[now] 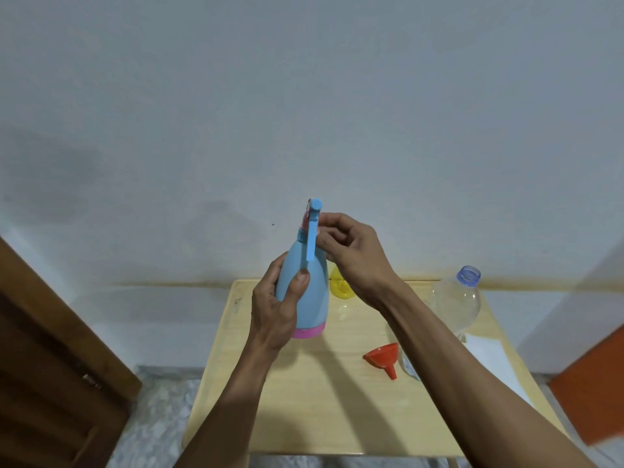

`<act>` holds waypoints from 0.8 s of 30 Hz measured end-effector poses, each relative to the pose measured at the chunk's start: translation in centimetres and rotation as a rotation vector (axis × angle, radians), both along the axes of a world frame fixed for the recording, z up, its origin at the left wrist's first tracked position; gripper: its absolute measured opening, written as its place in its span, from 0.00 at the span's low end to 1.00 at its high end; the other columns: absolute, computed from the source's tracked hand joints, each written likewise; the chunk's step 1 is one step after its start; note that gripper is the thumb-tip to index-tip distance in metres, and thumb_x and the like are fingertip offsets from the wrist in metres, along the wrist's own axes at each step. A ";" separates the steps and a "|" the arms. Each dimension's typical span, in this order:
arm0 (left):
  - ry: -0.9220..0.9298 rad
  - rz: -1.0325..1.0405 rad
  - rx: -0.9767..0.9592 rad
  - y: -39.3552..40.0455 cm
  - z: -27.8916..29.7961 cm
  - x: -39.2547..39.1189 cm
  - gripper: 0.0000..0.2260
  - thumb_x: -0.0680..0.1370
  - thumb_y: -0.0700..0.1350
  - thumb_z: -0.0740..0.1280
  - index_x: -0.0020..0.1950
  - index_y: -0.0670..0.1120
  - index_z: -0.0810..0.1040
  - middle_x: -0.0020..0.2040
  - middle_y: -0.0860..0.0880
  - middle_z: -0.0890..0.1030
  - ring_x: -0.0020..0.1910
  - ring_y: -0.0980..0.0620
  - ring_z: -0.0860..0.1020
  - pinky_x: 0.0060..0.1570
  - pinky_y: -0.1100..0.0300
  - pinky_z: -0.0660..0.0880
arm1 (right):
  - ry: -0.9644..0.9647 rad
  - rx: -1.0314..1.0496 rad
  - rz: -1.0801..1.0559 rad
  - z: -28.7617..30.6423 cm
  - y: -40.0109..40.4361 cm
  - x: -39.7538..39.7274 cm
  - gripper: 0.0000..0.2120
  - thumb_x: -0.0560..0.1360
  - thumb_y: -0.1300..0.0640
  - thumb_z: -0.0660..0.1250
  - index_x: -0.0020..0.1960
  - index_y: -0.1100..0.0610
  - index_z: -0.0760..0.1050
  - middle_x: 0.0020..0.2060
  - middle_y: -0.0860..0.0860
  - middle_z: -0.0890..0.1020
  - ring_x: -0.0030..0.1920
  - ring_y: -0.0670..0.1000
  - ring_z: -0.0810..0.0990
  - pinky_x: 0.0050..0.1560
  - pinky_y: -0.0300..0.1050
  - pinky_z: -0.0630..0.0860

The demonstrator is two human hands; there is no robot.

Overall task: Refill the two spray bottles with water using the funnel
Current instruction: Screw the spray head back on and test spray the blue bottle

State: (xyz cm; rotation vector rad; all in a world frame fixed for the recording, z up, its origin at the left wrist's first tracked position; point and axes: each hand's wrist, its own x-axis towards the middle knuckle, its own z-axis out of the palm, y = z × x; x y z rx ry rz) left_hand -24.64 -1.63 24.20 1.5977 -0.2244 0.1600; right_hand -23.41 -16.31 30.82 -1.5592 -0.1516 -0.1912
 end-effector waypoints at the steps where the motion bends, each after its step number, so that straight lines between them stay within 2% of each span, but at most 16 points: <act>1: 0.001 0.000 -0.001 0.0 0.0 0.2 0.23 0.72 0.64 0.65 0.66 0.58 0.75 0.56 0.57 0.81 0.53 0.53 0.81 0.45 0.55 0.80 | -0.005 -0.037 0.008 -0.1 0.0 0.1 0.09 0.80 0.58 0.69 0.60 0.57 0.81 0.50 0.52 0.87 0.55 0.53 0.85 0.60 0.51 0.81; 4: 0.010 0.000 -0.007 -0.1 0.0 0.5 0.24 0.72 0.64 0.66 0.65 0.57 0.76 0.56 0.55 0.82 0.53 0.51 0.81 0.48 0.50 0.81 | 0.002 -0.103 0.001 0.0 0.1 0.4 0.09 0.82 0.54 0.66 0.58 0.55 0.82 0.51 0.51 0.86 0.54 0.52 0.83 0.61 0.53 0.80; 8: 0.041 0.013 -0.018 -0.4 0.0 0.8 0.22 0.72 0.64 0.66 0.63 0.58 0.77 0.55 0.54 0.83 0.53 0.50 0.82 0.51 0.43 0.81 | 0.011 -0.038 -0.091 -0.3 0.6 1.0 0.14 0.76 0.49 0.74 0.55 0.57 0.81 0.51 0.57 0.85 0.52 0.55 0.83 0.61 0.58 0.79; 11: 0.041 0.014 0.001 -0.4 0.0 1.1 0.23 0.72 0.66 0.65 0.63 0.58 0.76 0.55 0.54 0.82 0.53 0.49 0.82 0.50 0.41 0.81 | 0.029 -0.030 -0.066 -0.3 0.7 1.0 0.12 0.78 0.49 0.71 0.56 0.56 0.82 0.51 0.55 0.85 0.52 0.54 0.83 0.61 0.55 0.80; 13: 0.029 0.016 0.012 -0.3 0.1 1.3 0.24 0.72 0.66 0.65 0.65 0.57 0.76 0.55 0.54 0.82 0.53 0.49 0.81 0.50 0.41 0.81 | 0.039 -0.029 -0.005 -0.1 0.7 0.8 0.11 0.81 0.49 0.67 0.56 0.55 0.82 0.48 0.50 0.85 0.48 0.50 0.82 0.57 0.49 0.79; 16: 0.029 0.026 0.000 -0.4 0.4 1.6 0.23 0.72 0.66 0.65 0.63 0.57 0.77 0.54 0.54 0.82 0.53 0.50 0.82 0.50 0.43 0.81 | 0.030 0.014 -0.028 -0.3 1.2 1.0 0.12 0.80 0.48 0.69 0.55 0.56 0.81 0.45 0.54 0.82 0.46 0.47 0.79 0.52 0.48 0.77; 18: 0.034 0.026 -0.008 -0.6 0.6 1.7 0.22 0.72 0.66 0.65 0.63 0.58 0.77 0.55 0.54 0.82 0.54 0.50 0.82 0.51 0.42 0.81 | 0.022 0.048 -0.065 -0.4 1.7 1.1 0.16 0.77 0.45 0.72 0.56 0.56 0.79 0.44 0.50 0.81 0.46 0.47 0.78 0.51 0.48 0.76; 22: 0.036 0.030 -0.018 -0.9 1.0 2.1 0.24 0.72 0.67 0.64 0.64 0.58 0.76 0.55 0.54 0.82 0.54 0.50 0.82 0.51 0.43 0.81 | 0.033 0.092 -0.025 -0.1 1.9 1.1 0.13 0.82 0.48 0.65 0.57 0.57 0.80 0.41 0.46 0.82 0.43 0.46 0.78 0.47 0.44 0.76; 24: 0.035 0.027 -0.017 -0.9 1.2 2.2 0.24 0.72 0.66 0.63 0.64 0.57 0.76 0.55 0.54 0.82 0.54 0.50 0.82 0.50 0.44 0.82 | 0.029 0.089 -0.048 0.0 1.9 1.2 0.13 0.81 0.48 0.67 0.58 0.56 0.80 0.43 0.47 0.83 0.44 0.46 0.79 0.50 0.47 0.78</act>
